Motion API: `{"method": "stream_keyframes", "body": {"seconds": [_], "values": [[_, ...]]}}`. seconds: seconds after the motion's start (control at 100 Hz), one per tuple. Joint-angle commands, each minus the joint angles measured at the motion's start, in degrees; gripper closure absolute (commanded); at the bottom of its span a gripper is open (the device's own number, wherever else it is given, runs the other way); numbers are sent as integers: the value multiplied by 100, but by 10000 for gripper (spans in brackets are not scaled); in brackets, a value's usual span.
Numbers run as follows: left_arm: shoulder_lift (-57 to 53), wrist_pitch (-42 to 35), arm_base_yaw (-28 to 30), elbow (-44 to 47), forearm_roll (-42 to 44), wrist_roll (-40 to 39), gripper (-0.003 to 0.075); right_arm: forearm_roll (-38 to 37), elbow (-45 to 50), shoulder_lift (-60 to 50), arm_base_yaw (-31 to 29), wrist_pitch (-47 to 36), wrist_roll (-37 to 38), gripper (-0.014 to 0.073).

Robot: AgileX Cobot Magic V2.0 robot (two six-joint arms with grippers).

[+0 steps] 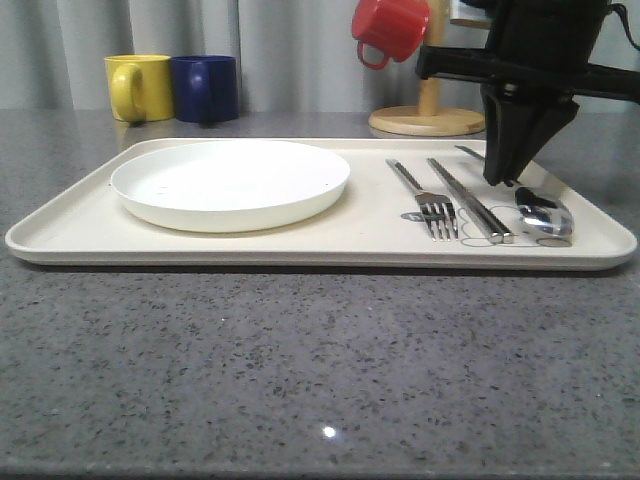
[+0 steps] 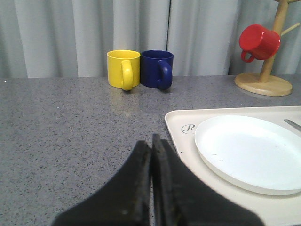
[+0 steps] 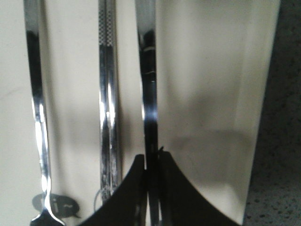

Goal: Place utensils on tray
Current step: 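Place the spoon on the tray beside the chopsticks and open the right gripper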

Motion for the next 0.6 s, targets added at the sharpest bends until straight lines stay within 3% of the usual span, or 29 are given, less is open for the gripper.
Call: {"method": "stream_keyframes", "body": {"seconds": [0.0, 0.35, 0.59], "values": [[35, -466, -22, -148, -47, -20, 738, -22, -131, -237, -5, -105, 36, 624], [35, -466, -22, -148, -47, -20, 738, -74, -131, -237, -5, -106, 41, 300], [35, -466, -22, -148, -47, -20, 738, -561, -143, -436, -5, -158, 41, 283]]}}
